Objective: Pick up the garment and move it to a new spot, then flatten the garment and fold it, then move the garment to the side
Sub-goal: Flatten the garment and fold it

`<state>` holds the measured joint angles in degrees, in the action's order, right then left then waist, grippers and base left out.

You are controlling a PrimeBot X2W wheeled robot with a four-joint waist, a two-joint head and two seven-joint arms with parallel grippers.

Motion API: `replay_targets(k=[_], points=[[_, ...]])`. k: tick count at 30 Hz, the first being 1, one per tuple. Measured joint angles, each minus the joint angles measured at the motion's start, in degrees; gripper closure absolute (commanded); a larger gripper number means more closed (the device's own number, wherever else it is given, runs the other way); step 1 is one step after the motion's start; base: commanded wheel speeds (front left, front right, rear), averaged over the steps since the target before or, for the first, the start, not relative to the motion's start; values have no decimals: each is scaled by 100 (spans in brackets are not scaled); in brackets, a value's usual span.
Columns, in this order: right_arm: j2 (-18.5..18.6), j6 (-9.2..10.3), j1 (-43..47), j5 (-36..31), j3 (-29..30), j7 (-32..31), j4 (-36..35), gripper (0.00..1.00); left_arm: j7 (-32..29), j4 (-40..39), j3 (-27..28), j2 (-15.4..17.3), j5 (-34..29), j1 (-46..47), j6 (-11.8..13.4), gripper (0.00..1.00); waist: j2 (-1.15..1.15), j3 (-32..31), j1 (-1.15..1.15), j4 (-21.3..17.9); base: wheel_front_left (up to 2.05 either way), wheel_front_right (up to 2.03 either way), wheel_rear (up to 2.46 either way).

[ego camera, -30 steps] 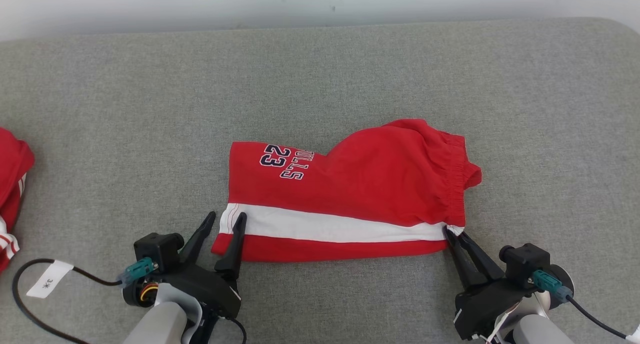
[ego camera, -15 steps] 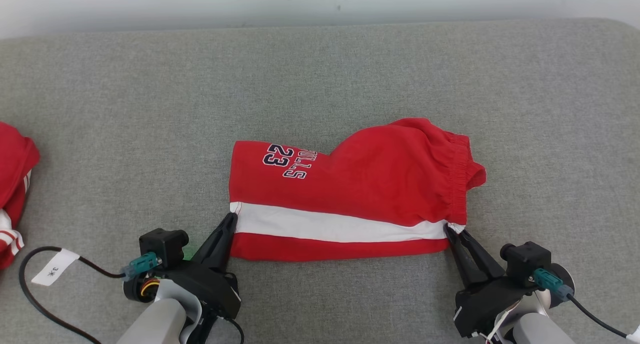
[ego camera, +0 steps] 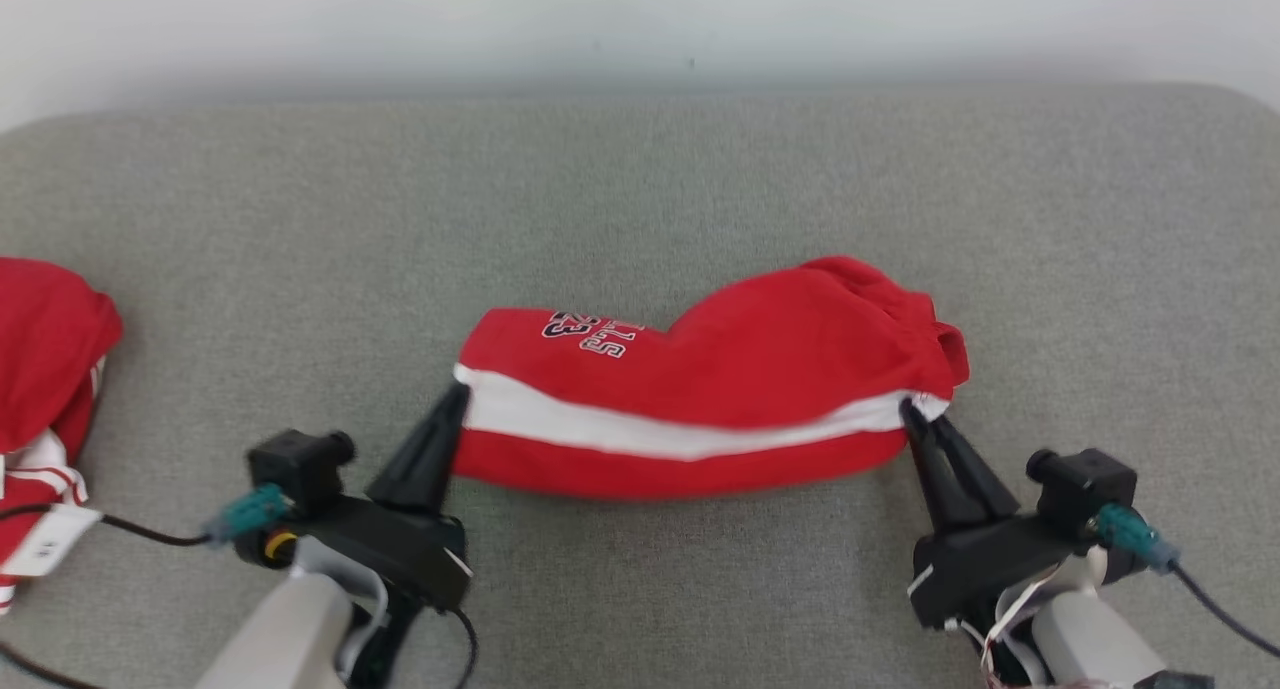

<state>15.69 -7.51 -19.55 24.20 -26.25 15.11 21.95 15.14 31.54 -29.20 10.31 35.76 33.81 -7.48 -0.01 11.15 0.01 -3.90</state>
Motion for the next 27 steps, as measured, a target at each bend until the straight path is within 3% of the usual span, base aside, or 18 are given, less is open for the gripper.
replay_targets(k=[7, 16, 27], points=[[135, 0, -608, 432, -104, -1, -122, 100, -3, -441, 221, 433, 166, 420, 0, 100, 0, -383, 0, 66, 0, 0, 0], [457, -2, -1743, 679, -409, -1, -19, 100, -3, -305, -136, 1057, 414, 1809, -7, 100, 0, -781, -1, 207, 0, 0, 0], [813, -4, -3908, 739, -985, 0, 699, 100, -3, 154, -114, 1172, -201, 3618, -7, 100, 0, -224, 0, 383, 0, 0, 0]])
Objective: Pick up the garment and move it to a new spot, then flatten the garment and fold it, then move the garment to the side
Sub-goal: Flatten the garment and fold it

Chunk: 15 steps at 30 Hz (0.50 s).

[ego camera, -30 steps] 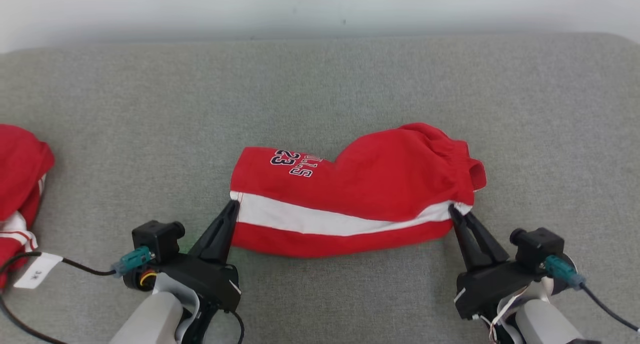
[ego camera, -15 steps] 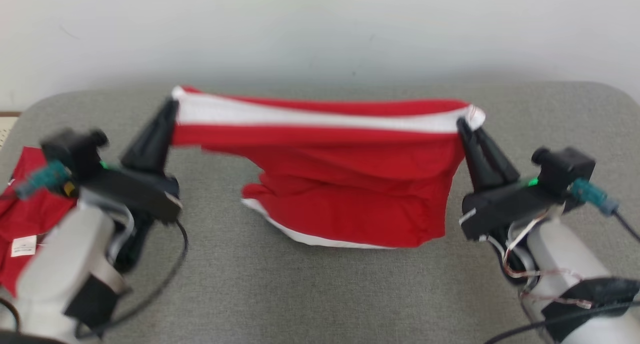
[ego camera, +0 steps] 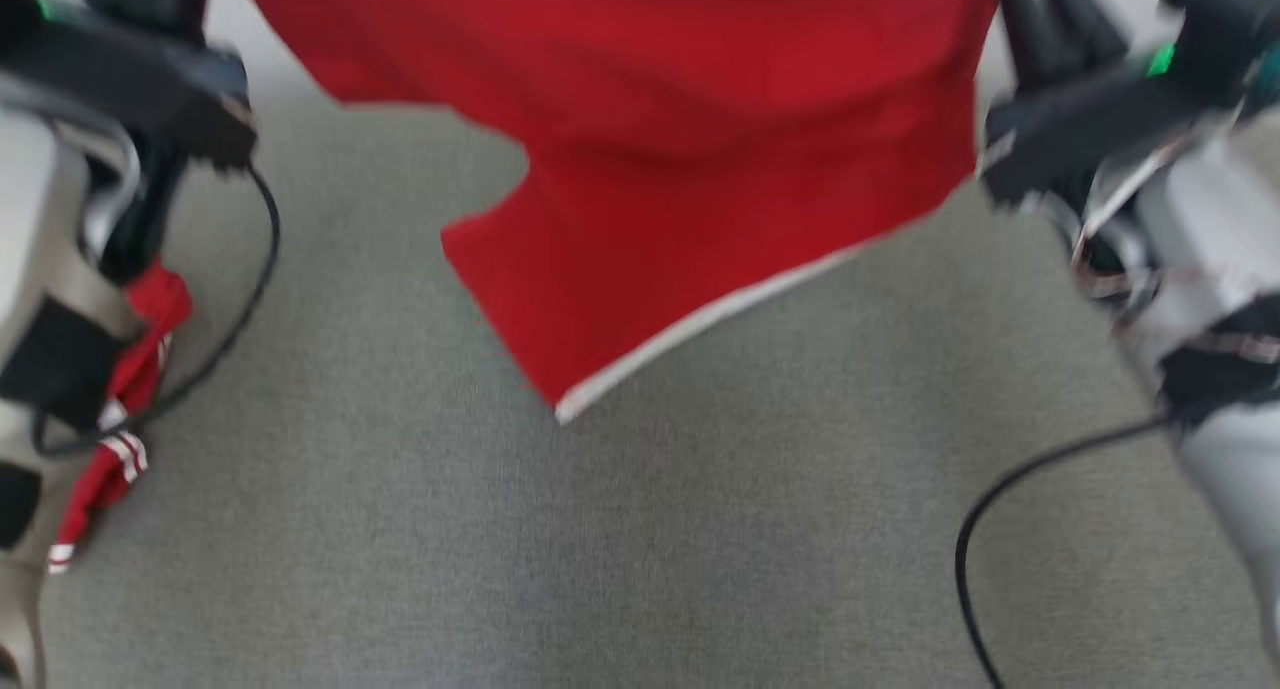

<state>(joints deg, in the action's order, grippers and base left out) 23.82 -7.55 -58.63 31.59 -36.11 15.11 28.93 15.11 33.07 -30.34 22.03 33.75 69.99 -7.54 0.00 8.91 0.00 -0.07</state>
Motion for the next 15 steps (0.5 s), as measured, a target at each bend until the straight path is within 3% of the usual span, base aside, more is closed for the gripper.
replay_targets(k=[6, 15], points=[[77, 0, -1643, -181, 102, 2, 573, 100, 0, -26, 414, -204, -793, 1186, 135, 100, 0, 759, 1, 43, 0, 0, 0], [-15, 1, -3143, -1217, 569, 1, 1089, 100, 0, -757, 787, -428, -2073, 2083, 259, 100, -1, 1812, 1, 141, 0, 0, 0]])
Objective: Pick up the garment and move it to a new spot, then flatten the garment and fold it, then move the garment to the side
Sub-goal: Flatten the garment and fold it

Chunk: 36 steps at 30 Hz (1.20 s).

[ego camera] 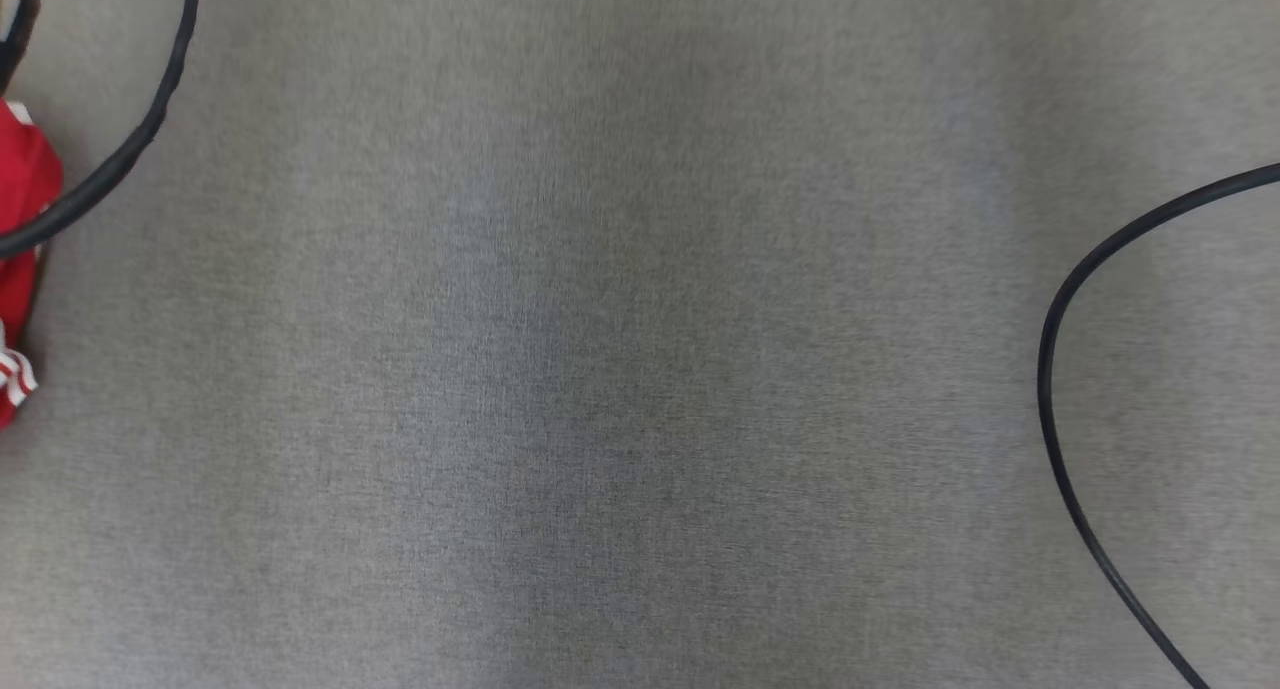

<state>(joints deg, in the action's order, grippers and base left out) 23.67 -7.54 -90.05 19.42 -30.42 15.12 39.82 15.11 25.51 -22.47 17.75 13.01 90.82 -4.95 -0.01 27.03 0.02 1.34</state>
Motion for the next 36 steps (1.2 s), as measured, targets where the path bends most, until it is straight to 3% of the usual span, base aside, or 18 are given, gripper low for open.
replay_targets(k=[2, 7, 14, 18, 22, 36], points=[[-87, 1, 36, -219, 222, 0, -20, 100, 1, -321, 175, -70, -162, -47, -52, 100, 0, 244, 0, 47, 0, 0, 0], [-152, 1, 558, -181, 74, -1, -21, 100, 0, -506, 311, -235, -198, -577, -153, 100, -1, 484, 0, 107, 0, 0, 0], [255, 1, 1922, 510, -621, -2, -541, 100, 0, -912, 758, -681, -40, -1791, -237, 100, 0, 612, 0, 147, 0, 0, 0], [517, 1, 2736, 1198, -1033, 0, -829, 100, 0, -1144, 1233, -1001, 141, -2797, -252, 100, 1, 472, -2, 113, 0, 0, 0], [716, 1, 3487, 1633, -1136, -1, -1107, 100, -1, -1240, 1223, -1133, 192, -3791, -253, 100, 0, 240, -2, 52, 0, 0, 0], [820, 1, 5765, 2287, -1533, -1, -1664, 100, -1, -955, 1477, -1318, 460, -6462, -254, 100, 2, -903, -3, -165, 0, 0, 0]])
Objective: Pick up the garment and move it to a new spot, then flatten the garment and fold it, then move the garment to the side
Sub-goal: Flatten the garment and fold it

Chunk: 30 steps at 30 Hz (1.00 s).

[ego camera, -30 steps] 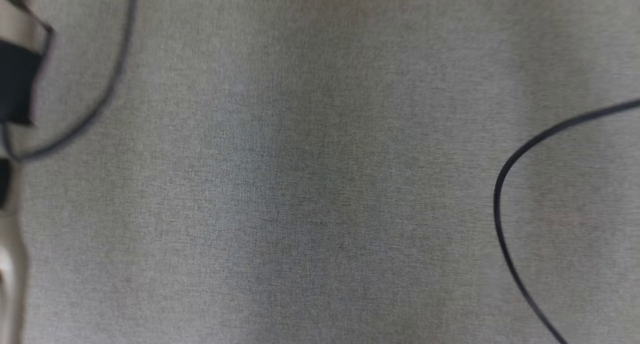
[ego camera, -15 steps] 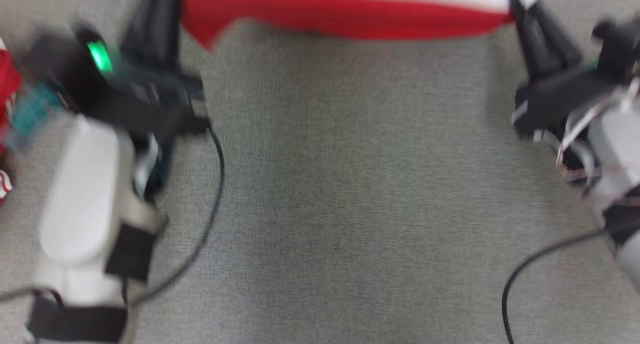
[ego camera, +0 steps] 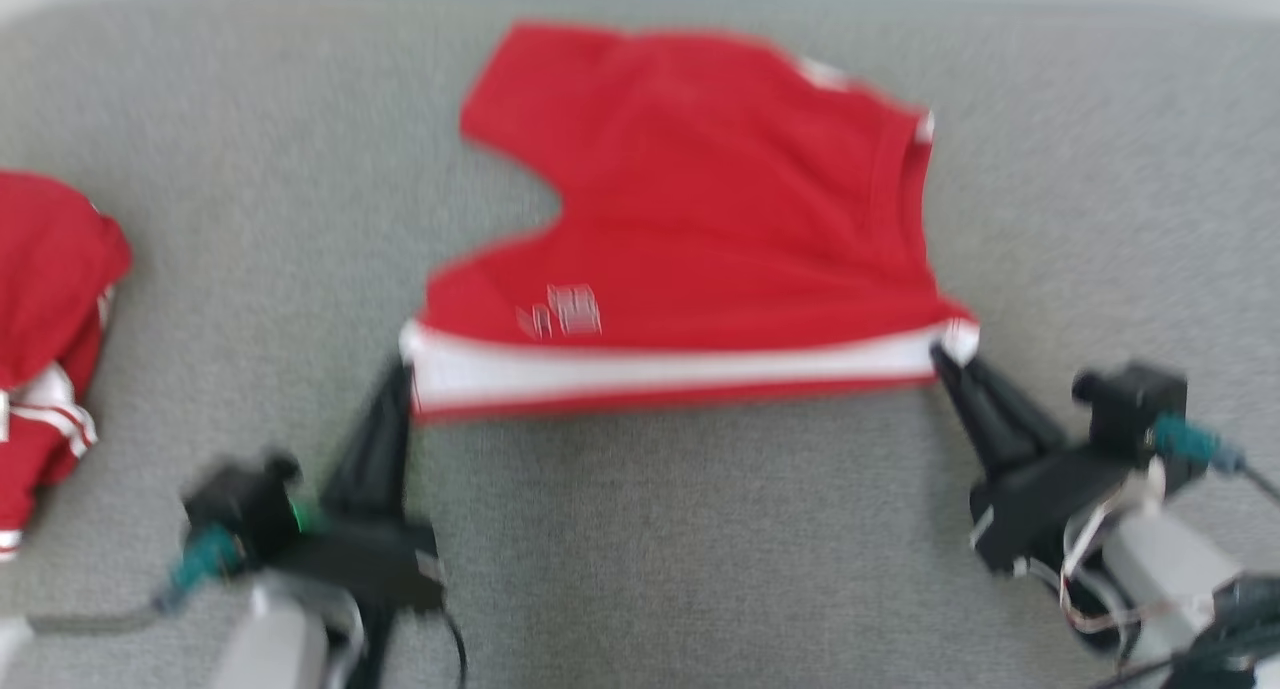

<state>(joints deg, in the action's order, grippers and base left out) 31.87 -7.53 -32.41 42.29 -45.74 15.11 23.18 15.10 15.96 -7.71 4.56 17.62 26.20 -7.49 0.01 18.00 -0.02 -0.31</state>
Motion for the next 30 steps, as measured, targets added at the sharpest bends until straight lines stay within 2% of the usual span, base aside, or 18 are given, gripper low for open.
replay_targets(k=[7, 15, 30], points=[[-86, -1, 969, 56, -81, -1, -29, 100, 0, 58, 110, -122, 59, -1107, -3, 100, 1, -717, 0, -72, 0, 0, 0], [-90, 0, 1688, 9, -321, -1, -80, 100, 0, 165, 100, -167, 112, -1849, -1, 100, 1, -1417, 0, -84, 0, 0, 0], [-68, 0, 2604, -4, -528, 0, -325, 100, 0, 260, 118, -172, 58, -2824, -1, 100, 0, -2108, 1, -58, 0, 0, 0]])
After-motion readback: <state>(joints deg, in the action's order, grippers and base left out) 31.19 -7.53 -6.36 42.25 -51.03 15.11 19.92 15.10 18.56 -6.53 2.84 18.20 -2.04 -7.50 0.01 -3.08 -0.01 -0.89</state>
